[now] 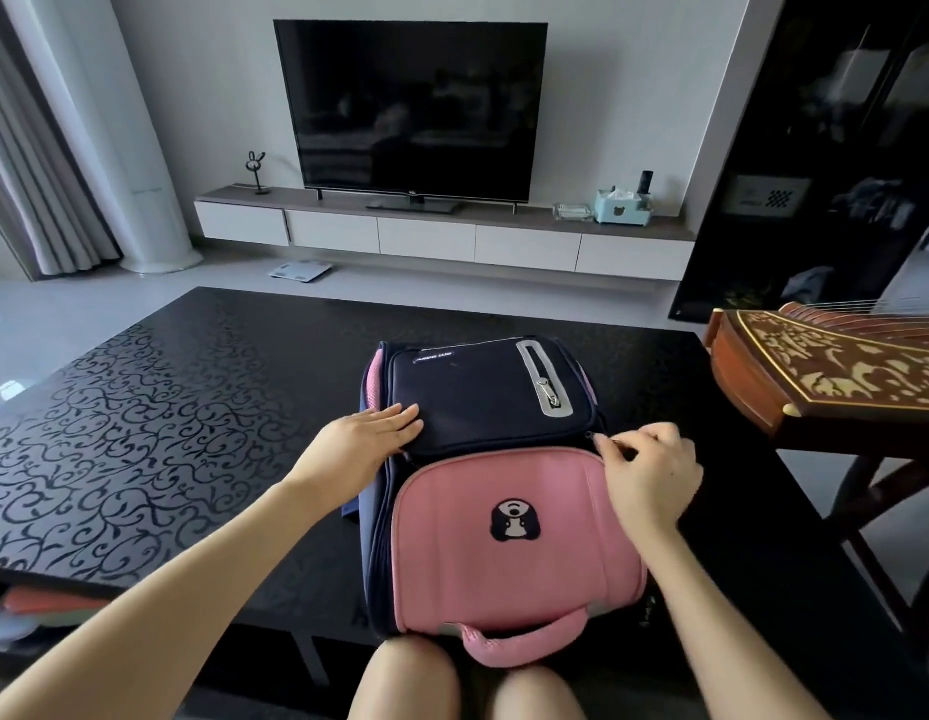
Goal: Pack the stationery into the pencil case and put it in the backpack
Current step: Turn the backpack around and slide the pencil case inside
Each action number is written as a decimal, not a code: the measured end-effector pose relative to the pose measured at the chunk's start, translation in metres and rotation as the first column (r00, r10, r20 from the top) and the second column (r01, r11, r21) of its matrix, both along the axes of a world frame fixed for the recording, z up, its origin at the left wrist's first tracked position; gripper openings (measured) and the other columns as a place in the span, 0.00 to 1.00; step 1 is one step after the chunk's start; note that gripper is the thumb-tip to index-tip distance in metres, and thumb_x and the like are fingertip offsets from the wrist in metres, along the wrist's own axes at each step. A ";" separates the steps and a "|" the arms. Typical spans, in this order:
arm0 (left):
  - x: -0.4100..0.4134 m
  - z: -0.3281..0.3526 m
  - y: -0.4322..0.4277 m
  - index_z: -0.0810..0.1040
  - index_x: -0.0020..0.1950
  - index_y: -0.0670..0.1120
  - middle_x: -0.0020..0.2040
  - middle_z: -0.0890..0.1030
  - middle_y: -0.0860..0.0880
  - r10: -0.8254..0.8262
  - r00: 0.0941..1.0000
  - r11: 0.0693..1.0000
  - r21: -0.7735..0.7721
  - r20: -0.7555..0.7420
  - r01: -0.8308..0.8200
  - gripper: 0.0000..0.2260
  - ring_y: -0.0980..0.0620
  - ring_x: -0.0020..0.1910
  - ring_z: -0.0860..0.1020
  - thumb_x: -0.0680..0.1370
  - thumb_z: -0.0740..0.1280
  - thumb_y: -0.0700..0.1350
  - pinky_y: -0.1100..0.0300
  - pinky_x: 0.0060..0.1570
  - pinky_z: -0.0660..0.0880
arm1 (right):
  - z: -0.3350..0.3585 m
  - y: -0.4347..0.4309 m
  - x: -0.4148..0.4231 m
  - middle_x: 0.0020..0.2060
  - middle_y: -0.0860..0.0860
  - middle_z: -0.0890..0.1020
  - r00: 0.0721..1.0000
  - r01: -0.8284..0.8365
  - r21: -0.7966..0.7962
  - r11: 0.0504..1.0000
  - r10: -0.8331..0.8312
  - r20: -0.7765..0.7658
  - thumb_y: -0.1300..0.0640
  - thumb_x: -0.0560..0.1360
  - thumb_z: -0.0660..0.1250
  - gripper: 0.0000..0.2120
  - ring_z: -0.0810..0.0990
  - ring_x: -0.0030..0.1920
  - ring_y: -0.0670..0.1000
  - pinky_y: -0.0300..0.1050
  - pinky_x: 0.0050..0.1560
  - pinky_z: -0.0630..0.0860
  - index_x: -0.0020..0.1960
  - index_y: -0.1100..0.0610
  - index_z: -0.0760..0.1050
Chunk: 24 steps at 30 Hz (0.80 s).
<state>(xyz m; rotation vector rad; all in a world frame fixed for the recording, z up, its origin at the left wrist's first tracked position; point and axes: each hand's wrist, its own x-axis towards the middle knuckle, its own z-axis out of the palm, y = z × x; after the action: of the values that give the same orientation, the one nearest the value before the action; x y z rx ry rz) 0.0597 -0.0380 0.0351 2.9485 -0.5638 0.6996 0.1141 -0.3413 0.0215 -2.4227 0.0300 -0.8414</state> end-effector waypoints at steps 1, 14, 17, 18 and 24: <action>0.000 0.004 -0.008 0.82 0.52 0.43 0.54 0.83 0.46 0.024 1.000 0.997 -0.067 -0.016 -0.025 0.26 0.46 0.51 0.82 0.56 0.69 0.29 0.57 0.52 0.77 | -0.003 -0.011 0.004 0.36 0.54 0.78 1.000 -0.025 -0.034 0.999 0.025 0.005 0.57 0.63 0.78 0.07 0.76 0.36 0.59 0.49 0.36 0.69 0.33 0.59 0.81; 0.046 0.005 -0.102 0.66 0.67 0.61 0.70 0.69 0.44 -0.014 0.982 0.956 0.286 -0.188 0.069 0.25 0.33 0.67 0.67 0.78 0.38 0.63 0.34 0.61 0.65 | 0.005 -0.072 0.047 0.38 0.43 0.76 0.835 -0.544 -0.145 0.827 0.515 -0.193 0.52 0.68 0.74 0.08 0.75 0.40 0.49 0.53 0.45 0.73 0.33 0.55 0.79; 0.050 -0.003 -0.100 0.69 0.66 0.61 0.68 0.72 0.46 -0.004 0.986 0.945 0.321 -0.166 0.058 0.24 0.33 0.64 0.70 0.79 0.39 0.60 0.35 0.59 0.68 | 0.006 -0.071 0.087 0.45 0.43 0.76 0.802 -0.534 -0.048 0.844 0.488 -0.346 0.50 0.68 0.73 0.07 0.73 0.49 0.49 0.51 0.56 0.69 0.39 0.53 0.82; 0.052 -0.005 -0.100 0.69 0.65 0.60 0.68 0.72 0.47 -0.006 0.988 0.945 0.321 -0.156 0.057 0.24 0.32 0.64 0.70 0.79 0.40 0.60 0.35 0.59 0.68 | 0.004 -0.066 0.097 0.48 0.43 0.76 0.804 -0.515 -0.036 0.857 0.468 -0.367 0.49 0.68 0.73 0.08 0.73 0.51 0.48 0.51 0.58 0.68 0.41 0.53 0.83; 0.060 -0.006 -0.098 0.71 0.65 0.59 0.66 0.74 0.50 0.044 0.976 0.955 0.297 -0.213 0.022 0.25 0.31 0.63 0.70 0.79 0.39 0.60 0.34 0.57 0.68 | -0.025 -0.037 0.081 0.51 0.49 0.78 0.927 -0.193 0.098 0.976 0.214 -0.307 0.45 0.71 0.69 0.10 0.78 0.51 0.53 0.47 0.47 0.72 0.48 0.50 0.81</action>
<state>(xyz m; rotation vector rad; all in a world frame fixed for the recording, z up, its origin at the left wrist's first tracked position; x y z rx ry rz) 0.1199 -0.1361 0.0288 3.2482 -0.6875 0.3048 0.1952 -0.3782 -0.0038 -2.4226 -0.0707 -0.3487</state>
